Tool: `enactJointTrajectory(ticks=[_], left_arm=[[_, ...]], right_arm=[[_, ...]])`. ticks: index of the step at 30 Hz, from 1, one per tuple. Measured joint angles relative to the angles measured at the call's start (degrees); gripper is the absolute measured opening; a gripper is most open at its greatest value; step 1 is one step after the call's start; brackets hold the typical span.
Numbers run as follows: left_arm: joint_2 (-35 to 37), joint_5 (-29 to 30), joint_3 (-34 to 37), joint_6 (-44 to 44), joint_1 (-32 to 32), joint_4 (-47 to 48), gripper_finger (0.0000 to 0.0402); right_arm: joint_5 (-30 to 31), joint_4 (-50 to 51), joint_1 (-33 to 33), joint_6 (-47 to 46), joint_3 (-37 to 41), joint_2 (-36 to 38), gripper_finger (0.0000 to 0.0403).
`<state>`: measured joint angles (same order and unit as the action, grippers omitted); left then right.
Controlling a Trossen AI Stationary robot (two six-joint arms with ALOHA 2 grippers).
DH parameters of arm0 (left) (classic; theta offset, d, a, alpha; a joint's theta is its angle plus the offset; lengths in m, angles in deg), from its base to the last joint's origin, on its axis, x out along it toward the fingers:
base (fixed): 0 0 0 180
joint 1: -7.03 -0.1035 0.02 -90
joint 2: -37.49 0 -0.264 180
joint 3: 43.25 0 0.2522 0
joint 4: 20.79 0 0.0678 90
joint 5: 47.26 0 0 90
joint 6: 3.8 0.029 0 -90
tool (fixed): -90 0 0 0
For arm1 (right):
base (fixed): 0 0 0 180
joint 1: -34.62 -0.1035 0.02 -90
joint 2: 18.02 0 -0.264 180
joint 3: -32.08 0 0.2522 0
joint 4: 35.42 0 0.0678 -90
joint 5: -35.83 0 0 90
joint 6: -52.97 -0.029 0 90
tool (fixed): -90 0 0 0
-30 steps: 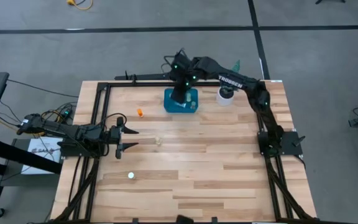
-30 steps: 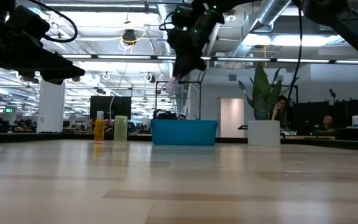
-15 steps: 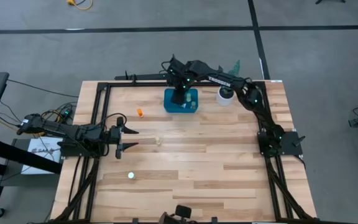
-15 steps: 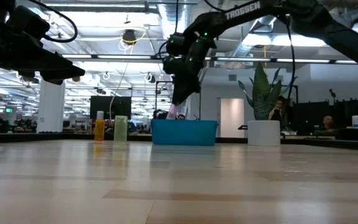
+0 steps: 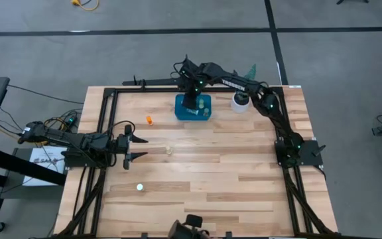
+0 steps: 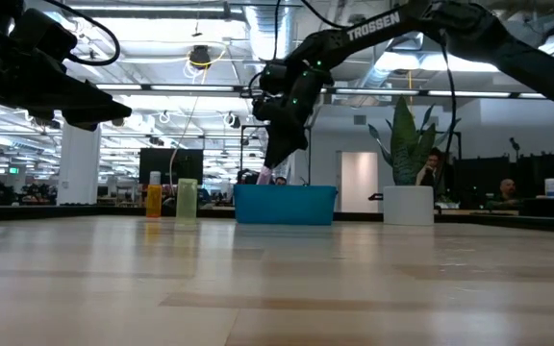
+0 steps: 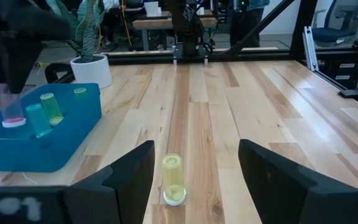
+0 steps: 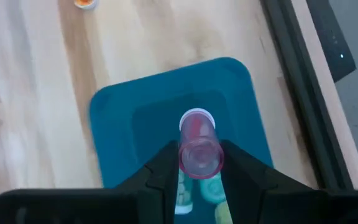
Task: Pick and place pill bottles into a basket
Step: Put the pink pill bottle into the blue bin
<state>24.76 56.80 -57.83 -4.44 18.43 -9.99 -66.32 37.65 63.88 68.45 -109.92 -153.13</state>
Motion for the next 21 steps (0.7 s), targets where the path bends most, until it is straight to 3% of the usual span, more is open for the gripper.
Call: enactJointTrajectory(ticks=[21], left_arm=[[-0.02, 0.02, 0.00, 0.00, -0.02, 0.00, 0.0224]], right_arm=[[-0.90, -0.13, 1.49, 1.05, 0.09, -2.93, 0.0093]])
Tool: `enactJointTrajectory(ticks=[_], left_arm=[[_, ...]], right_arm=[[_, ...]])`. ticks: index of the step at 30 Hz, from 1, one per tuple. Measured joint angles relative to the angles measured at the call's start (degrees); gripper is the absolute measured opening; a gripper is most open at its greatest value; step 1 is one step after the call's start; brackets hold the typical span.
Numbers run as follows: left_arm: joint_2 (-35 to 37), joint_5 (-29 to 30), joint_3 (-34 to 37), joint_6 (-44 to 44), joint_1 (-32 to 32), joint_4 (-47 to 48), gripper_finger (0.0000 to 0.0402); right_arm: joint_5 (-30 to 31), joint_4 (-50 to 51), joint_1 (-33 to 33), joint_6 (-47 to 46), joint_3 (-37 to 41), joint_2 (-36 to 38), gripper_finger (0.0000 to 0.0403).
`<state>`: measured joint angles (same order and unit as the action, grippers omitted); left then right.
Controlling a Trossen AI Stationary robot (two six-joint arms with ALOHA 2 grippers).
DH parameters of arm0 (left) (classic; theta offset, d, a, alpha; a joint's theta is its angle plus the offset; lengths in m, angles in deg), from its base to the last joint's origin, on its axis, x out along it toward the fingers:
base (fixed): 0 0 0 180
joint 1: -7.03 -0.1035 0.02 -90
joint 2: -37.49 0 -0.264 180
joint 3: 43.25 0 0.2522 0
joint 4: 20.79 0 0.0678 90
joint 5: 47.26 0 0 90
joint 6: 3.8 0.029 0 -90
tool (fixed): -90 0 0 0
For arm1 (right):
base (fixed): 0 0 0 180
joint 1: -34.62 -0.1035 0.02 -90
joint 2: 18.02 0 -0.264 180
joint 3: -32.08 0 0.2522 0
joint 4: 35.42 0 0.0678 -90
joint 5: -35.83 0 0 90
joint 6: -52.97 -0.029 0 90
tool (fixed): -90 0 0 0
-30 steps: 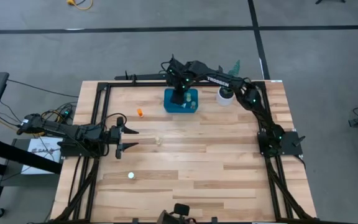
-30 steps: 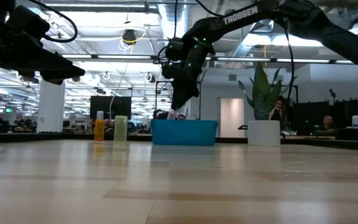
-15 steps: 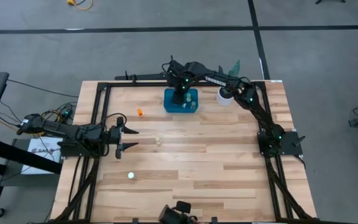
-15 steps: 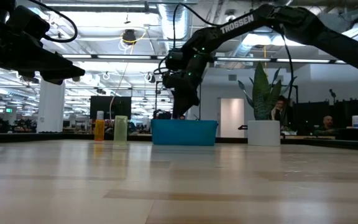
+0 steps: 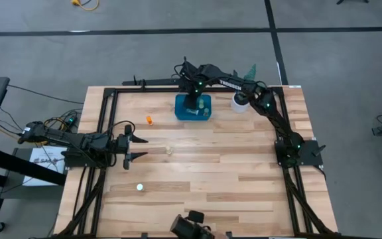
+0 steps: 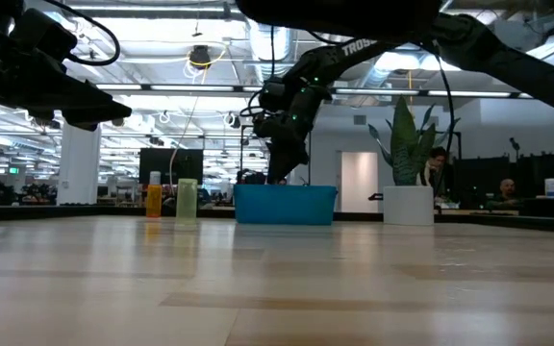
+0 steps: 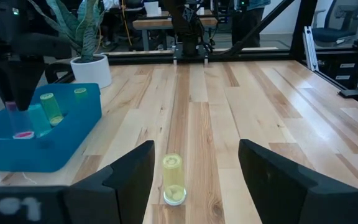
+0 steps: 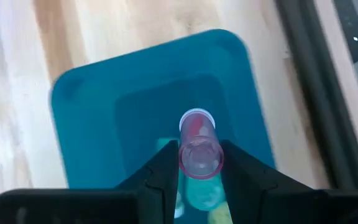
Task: Pick and place pill bottles into a basket
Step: Put the pink pill bottle into the blue bin, then put the orange pill bottle into the blue bin
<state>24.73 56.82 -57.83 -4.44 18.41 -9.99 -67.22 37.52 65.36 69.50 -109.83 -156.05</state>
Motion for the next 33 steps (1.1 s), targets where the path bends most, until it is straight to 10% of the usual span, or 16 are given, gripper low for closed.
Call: enactJointTrajectory(ticks=[26, 33], left_arm=[[0.02, 0.00, 0.00, 0.00, 0.02, 0.00, 0.0224], [0.00, 0.03, 0.00, 0.00, 0.01, 0.01, 0.0224]], right_arm=[[1.14, 4.80, 0.24, -3.26, -6.50, 0.94, 0.0161], [-10.38, 5.09, -3.53, -6.56, -4.66, 13.40, 0.0160]])
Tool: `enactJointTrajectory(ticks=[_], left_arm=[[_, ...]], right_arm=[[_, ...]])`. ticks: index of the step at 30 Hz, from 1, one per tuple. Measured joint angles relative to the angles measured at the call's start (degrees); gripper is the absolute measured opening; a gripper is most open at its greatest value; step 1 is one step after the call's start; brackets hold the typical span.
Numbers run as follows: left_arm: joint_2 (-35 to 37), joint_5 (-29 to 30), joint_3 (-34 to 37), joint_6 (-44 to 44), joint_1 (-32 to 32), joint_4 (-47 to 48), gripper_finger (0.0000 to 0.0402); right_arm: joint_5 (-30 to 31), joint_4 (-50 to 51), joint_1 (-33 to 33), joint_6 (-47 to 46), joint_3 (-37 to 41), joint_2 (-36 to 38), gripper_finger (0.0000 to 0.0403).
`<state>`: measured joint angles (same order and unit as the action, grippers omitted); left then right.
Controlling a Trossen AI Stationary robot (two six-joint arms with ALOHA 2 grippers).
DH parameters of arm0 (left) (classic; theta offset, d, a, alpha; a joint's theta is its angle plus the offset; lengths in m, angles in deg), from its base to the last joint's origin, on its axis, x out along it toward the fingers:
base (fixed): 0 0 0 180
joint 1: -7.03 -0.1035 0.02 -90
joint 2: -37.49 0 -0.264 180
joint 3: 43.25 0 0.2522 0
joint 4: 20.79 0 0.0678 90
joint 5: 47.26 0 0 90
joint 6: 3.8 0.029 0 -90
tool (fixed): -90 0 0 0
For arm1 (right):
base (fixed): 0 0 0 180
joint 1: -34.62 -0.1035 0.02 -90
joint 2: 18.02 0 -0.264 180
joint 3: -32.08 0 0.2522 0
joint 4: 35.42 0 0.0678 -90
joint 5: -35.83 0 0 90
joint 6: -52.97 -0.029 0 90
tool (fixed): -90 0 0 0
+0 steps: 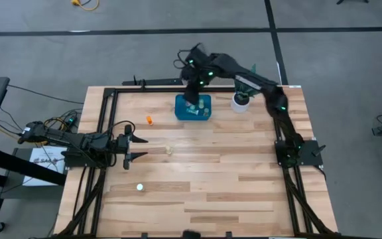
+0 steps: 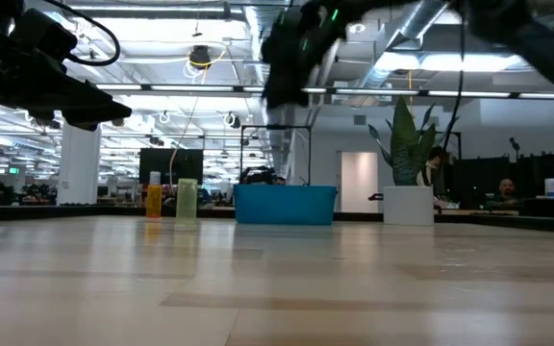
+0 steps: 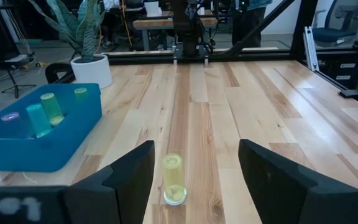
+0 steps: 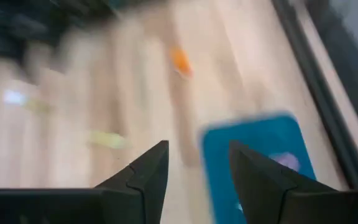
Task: Pick and place pill bottles into a basket
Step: Put the orange pill bottle into the blue bin
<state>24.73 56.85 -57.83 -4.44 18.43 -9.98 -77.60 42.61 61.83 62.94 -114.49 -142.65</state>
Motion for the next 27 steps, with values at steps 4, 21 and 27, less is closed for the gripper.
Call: enactJointTrajectory(ticks=[4, 21, 27], left_arm=[[0.02, -0.12, 0.00, 0.01, 0.01, 0.01, 0.0224], [0.02, -0.12, 0.00, 0.00, -0.01, -0.01, 0.0224], [0.02, -0.16, 0.00, 0.00, -0.01, -0.04, 0.0224]], right_arm=[[-0.78, -2.48, -3.93, -1.73, -0.09, 8.25, 0.0161], [9.14, -4.64, -28.82, -11.86, 0.02, 19.54, 0.0139], [17.46, -1.41, -33.22, -14.74, 0.02, 24.28, 0.0129]])
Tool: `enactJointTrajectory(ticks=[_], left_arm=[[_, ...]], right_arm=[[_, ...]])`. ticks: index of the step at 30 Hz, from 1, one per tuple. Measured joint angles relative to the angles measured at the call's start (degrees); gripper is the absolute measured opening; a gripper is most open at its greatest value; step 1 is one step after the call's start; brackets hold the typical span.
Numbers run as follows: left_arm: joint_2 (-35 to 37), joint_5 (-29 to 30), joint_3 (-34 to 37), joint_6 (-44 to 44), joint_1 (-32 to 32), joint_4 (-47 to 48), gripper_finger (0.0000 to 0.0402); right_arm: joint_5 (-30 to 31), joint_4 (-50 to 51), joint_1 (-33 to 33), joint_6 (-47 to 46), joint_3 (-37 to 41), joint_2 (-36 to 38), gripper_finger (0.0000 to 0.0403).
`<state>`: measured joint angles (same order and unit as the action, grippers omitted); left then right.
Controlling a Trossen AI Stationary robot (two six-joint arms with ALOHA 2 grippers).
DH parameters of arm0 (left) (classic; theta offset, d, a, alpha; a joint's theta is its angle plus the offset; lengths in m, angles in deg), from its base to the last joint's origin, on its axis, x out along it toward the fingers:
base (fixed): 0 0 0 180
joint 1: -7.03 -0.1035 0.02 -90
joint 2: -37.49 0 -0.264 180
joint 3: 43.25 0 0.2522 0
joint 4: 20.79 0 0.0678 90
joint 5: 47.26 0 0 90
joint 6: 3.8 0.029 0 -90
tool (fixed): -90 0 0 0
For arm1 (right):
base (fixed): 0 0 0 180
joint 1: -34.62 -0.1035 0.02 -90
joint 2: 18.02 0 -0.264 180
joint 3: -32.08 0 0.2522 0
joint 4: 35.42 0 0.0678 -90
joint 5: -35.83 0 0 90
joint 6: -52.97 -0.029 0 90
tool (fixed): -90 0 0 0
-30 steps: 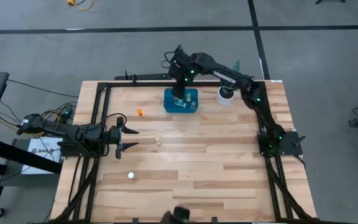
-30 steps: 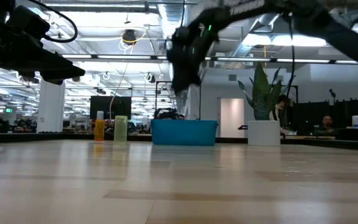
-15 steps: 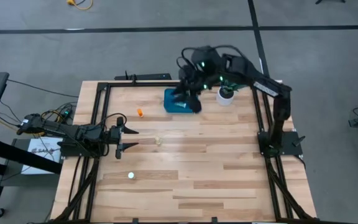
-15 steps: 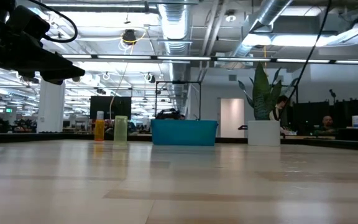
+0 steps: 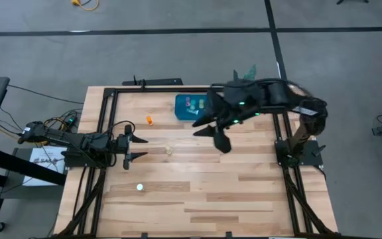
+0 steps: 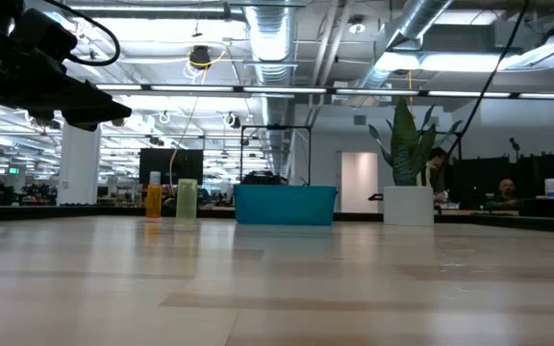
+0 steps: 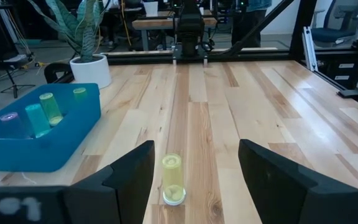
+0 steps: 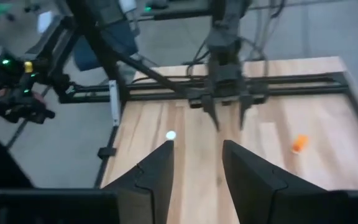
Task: Pick and place pill bottles into a basket
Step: Put the orange pill bottle into the blue bin
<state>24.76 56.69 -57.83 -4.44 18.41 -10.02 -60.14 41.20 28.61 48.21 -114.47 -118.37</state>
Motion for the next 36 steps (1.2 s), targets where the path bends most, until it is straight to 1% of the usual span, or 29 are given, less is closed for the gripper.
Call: enactJointTrajectory(ticks=[3, 6, 9, 13, 20, 25, 27, 30, 36], left_arm=[[-0.02, -0.02, 0.00, 0.00, 0.00, -0.15, 0.0224], [-0.02, -0.02, 0.02, 0.00, 0.00, -0.30, 0.0224], [-0.02, -0.02, 0.02, 0.00, 0.00, -0.32, 0.0224], [0.00, -0.04, 0.02, 0.00, 0.00, -0.36, 0.0224], [-0.01, -0.07, 0.02, -3.17, 0.00, -0.36, 0.0224], [-0.02, -0.09, 0.02, -6.74, 0.00, -0.36, 0.0224], [-0.02, -0.09, 0.02, -7.85, 0.00, -0.36, 0.0224], [-0.02, -0.09, 0.02, -9.20, 0.00, -0.36, 0.0224], [0.00, -0.09, 0.02, -9.66, 0.00, -0.36, 0.0224]], right_arm=[[4.02, 0.29, -1.96, -0.07, -0.07, 2.77, 0.0126], [7.90, 2.87, -3.57, 0.07, 0.67, 5.19, 0.0124], [9.01, 1.69, -4.15, -0.19, 6.23, 9.35, 0.0123], [9.13, -5.12, -4.02, -1.42, 19.69, 18.56, 0.0123], [9.10, -27.16, -4.01, -5.16, 48.74, 38.99, 0.0123], [9.08, -36.14, -4.01, -8.92, 65.11, 52.17, 0.0123], [9.08, -39.43, -4.01, -10.21, 70.34, 56.41, 0.0123], [9.10, -41.66, -4.01, -12.01, 77.13, 62.03, 0.0123], [9.06, -41.91, -4.12, -14.82, 86.98, 73.88, 0.0123]])
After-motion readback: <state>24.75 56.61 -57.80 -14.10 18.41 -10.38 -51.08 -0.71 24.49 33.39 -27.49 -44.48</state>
